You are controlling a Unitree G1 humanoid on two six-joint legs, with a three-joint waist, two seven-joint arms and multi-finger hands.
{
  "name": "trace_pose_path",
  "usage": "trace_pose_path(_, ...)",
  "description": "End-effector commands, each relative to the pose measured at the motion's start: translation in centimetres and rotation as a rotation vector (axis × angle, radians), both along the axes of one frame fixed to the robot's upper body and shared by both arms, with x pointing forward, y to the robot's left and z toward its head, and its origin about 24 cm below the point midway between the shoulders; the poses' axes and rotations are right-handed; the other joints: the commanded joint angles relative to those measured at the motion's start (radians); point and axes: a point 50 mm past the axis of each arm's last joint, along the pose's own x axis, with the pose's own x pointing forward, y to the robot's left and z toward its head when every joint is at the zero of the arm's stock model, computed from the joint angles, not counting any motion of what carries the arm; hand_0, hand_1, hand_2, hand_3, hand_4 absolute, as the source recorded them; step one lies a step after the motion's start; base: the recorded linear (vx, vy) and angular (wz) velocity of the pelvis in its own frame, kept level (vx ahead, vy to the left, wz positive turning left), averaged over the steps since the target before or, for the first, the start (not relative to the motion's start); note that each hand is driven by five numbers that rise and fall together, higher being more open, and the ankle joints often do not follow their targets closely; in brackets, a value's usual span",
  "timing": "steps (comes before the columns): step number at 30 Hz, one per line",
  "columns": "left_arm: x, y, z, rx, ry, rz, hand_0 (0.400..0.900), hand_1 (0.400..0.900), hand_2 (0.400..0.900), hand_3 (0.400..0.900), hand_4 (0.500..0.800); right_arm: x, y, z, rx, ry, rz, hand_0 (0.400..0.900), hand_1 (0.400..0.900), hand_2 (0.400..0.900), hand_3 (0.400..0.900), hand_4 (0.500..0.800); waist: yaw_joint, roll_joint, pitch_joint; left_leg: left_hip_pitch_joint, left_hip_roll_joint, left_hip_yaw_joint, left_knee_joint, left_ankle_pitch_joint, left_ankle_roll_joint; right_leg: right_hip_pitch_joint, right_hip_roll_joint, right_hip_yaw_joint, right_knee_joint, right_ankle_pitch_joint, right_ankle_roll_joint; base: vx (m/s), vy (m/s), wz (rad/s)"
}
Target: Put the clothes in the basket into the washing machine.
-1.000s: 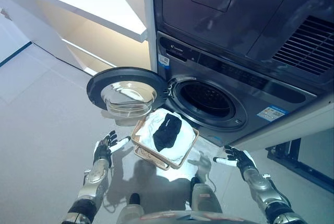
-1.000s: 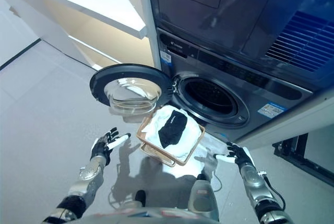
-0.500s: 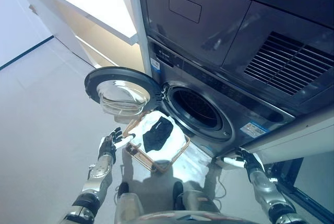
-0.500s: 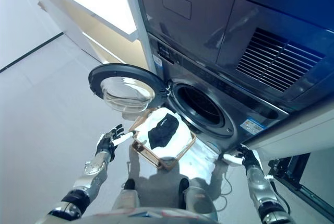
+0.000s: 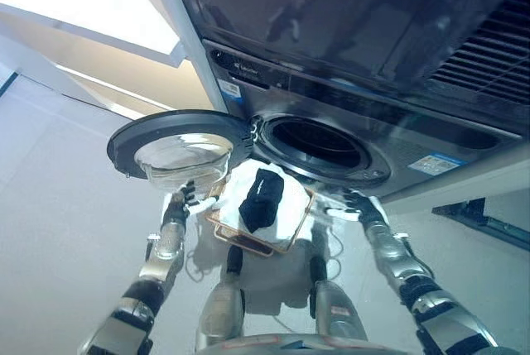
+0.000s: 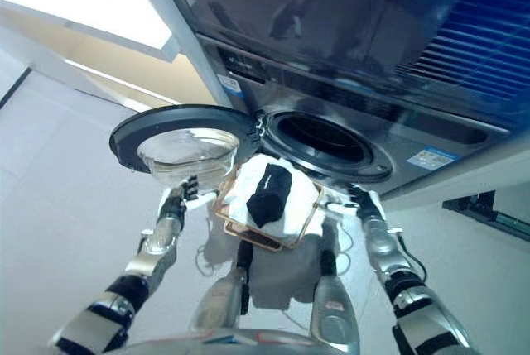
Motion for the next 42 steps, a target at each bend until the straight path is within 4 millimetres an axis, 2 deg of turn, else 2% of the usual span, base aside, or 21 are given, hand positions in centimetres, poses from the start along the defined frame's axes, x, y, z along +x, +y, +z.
trace_pose_path(1,2.1,1.4,2.5,0.154,-0.099,0.016,0.900,0.900,0.900,0.900,0.800,3.7,1.0,4.3,-0.013,-0.216,0.028,0.900,0.900,0.900,0.900,0.800,-0.025,-0.056,0.024,-0.128,0.044,-0.047,0.137,-0.014,-0.018,0.066,-0.098,-0.051,-0.094,0.136,0.121,0.01,0.033,-0.10)
trace_pose_path(2,2.8,1.2,2.4,0.200,-0.070,0.023,0.900,0.900,0.900,0.900,0.800,4.7,2.0,5.3,-0.006,-0.255,0.048,0.900,0.900,0.900,0.900,0.800,-0.044,-0.070,0.051,-0.136,0.052,-0.042,0.129,-0.007,-0.018,0.046,-0.091,-0.039,-0.095,0.139,0.116,0.00,0.025,-0.10)
trace_pose_path(3,2.8,1.2,2.4,0.200,-0.071,0.023,0.900,0.900,0.900,0.900,0.800,4.7,2.0,5.3,-0.006,-0.255,0.048,0.900,0.900,0.900,0.900,0.800,-0.043,-0.070,0.052,-0.135,0.052,-0.041,0.129,-0.007,-0.018,0.046,-0.091,-0.039,-0.094,0.139,0.116,-0.04,0.043,-0.19)
trace_pose_path(5,4.4,0.9,3.5,0.367,-0.059,0.005,0.900,0.900,0.900,0.900,0.800,6.2,3.8,7.1,0.009,-0.340,0.060,0.900,0.900,0.900,0.900,0.800,-0.069,-0.086,0.097,-0.170,0.066,-0.040,0.127,0.009,-0.025,-0.013,-0.083,-0.028,-0.079,0.143,0.114,-0.09,0.003,-0.19)
trace_pose_path(7,4.8,0.8,3.8,0.406,-0.060,0.000,0.900,0.900,0.900,0.900,0.800,6.5,4.2,7.6,0.016,-0.366,0.061,0.900,0.900,0.900,0.900,0.800,-0.075,-0.093,0.107,-0.184,0.071,-0.041,0.126,0.015,-0.027,-0.034,-0.077,-0.024,-0.072,0.142,0.113,-0.06,-0.036,-0.11)
trace_pose_path(8,5.6,0.8,4.7,0.460,-0.073,0.009,0.900,0.900,0.900,0.900,0.800,7.0,5.1,8.7,0.039,-0.422,0.063,0.900,0.900,0.900,0.900,0.800,-0.086,-0.103,0.131,-0.206,0.082,-0.045,0.123,0.026,-0.032,-0.075,-0.066,-0.020,-0.055,0.142,0.111,-0.07,-0.051,-0.13)
trace_pose_path(11,6.5,1.0,5.9,0.492,-0.103,0.025,0.900,0.900,0.900,0.900,0.800,7.4,5.9,9.8,0.050,-0.474,0.072,0.900,0.900,0.900,0.900,0.800,-0.098,-0.114,0.151,-0.234,0.097,-0.048,0.120,0.039,-0.037,-0.120,-0.056,-0.018,-0.036,0.143,0.110,-0.08,-0.054,-0.12)
trace_pose_path(12,7.2,1.0,7.0,0.513,-0.131,0.043,0.900,0.900,0.900,0.900,0.800,7.6,6.6,10.8,0.072,-0.530,0.082,0.900,0.900,0.900,0.900,0.800,-0.111,-0.122,0.170,-0.265,0.109,-0.053,0.120,0.049,-0.044,-0.165,-0.046,-0.014,-0.016,0.143,0.110,-0.08,-0.066,-0.03)
trace_pose_path(14,7.6,1.0,7.5,0.525,-0.145,0.051,0.900,0.900,0.900,0.900,0.800,7.6,6.6,11.1,0.077,-0.548,0.080,0.900,0.900,0.900,0.900,0.800,-0.118,-0.125,0.175,-0.286,0.113,-0.056,0.119,0.056,-0.048,-0.193,-0.040,-0.014,-0.004,0.143,0.109,-0.08,-0.067,-0.02)
trace_pose_path(15,8.2,1.2,8.7,0.564,-0.169,0.065,0.900,0.900,0.900,0.900,0.800,7.5,7.0,11.9,0.089,-0.596,0.089,0.900,0.900,0.900,0.900,0.800,-0.132,-0.131,0.186,-0.315,0.120,-0.061,0.117,0.066,-0.055,-0.227,-0.031,-0.009,0.006,0.144,0.109,-0.08,-0.058,-0.06)
trace_pose_path(18,9.3,1.8,11.0,0.645,-0.224,0.083,0.900,0.900,0.900,0.900,0.800,7.2,6.9,12.7,0.104,-0.653,0.083,0.900,0.900,0.900,0.900,0.800,-0.158,-0.137,0.190,-0.371,0.132,-0.067,0.113,0.082,-0.068,-0.298,-0.018,-0.004,0.020,0.150,0.111,-0.07,-0.051,-0.10)
trace_pose_path(19,9.3,1.8,11.0,0.645,-0.224,0.083,0.900,0.900,0.900,0.900,0.800,7.2,6.9,12.7,0.104,-0.653,0.083,0.900,0.900,0.900,0.900,0.800,-0.158,-0.137,0.189,-0.374,0.132,-0.068,0.113,0.082,-0.068,-0.300,-0.018,-0.004,0.021,0.150,0.111,-0.04,-0.018,-0.15)
trace_pose_path(24,10.4,3.6,14.6,0.773,-0.279,0.136,0.900,0.900,0.900,0.900,0.800,6.5,6.3,13.1,0.120,-0.705,0.062,0.900,0.900,0.900,0.900,0.800,-0.199,-0.147,0.188,-0.462,0.141,-0.067,0.120,0.090,-0.079,-0.402,-0.006,0.016,0.022,0.175,0.119,-0.05,-0.026,-0.18)
trace_pose_path(29,11.2,3.9,17.0,0.822,-0.325,0.197,0.900,0.900,0.900,0.900,0.800,5.7,5.6,13.4,0.122,-0.756,0.036,0.900,0.900,0.900,0.900,0.800,-0.230,-0.153,0.195,-0.538,0.146,-0.083,0.147,0.090,-0.086,-0.480,0.001,0.025,0.049,0.174,0.120,-0.02,-0.055,-0.05)
trace_pose_path(35,11.7,4.0,19.0,0.791,-0.366,0.233,0.900,0.900,0.900,0.900,0.800,4.9,4.4,15.9,0.133,-0.889,0.008,0.900,0.900,0.900,0.900,0.800,-0.253,-0.148,0.194,-0.656,0.151,-0.116,0.181,0.088,-0.095,-0.592,0.016,0.026,0.097,0.169,0.118,-0.03,-0.059,0.01)
trace_pose_path(40,12.2,3.9,20.7,0.778,-0.389,0.264,0.900,0.900,0.900,0.900,0.800,4.2,4.4,17.7,0.138,-0.988,0.012,0.900,0.900,0.900,0.900,0.800,-0.268,-0.153,0.194,-0.754,0.157,-0.146,0.212,0.085,-0.099,-0.684,0.025,0.025,0.143,0.161,0.117,-0.04,-0.065,-0.01)
trace_pose_path(42,12.3,3.7,20.7,0.781,-0.379,0.258,0.900,0.900,0.900,0.900,0.800,3.8,4.2,18.3,0.126,-1.023,0.011,0.900,0.900,0.900,0.900,0.800,-0.270,-0.150,0.192,-0.792,0.158,-0.154,0.228,0.083,-0.100,-0.721,0.027,0.025,0.163,0.158,0.116,-0.04,-0.035,-0.03)
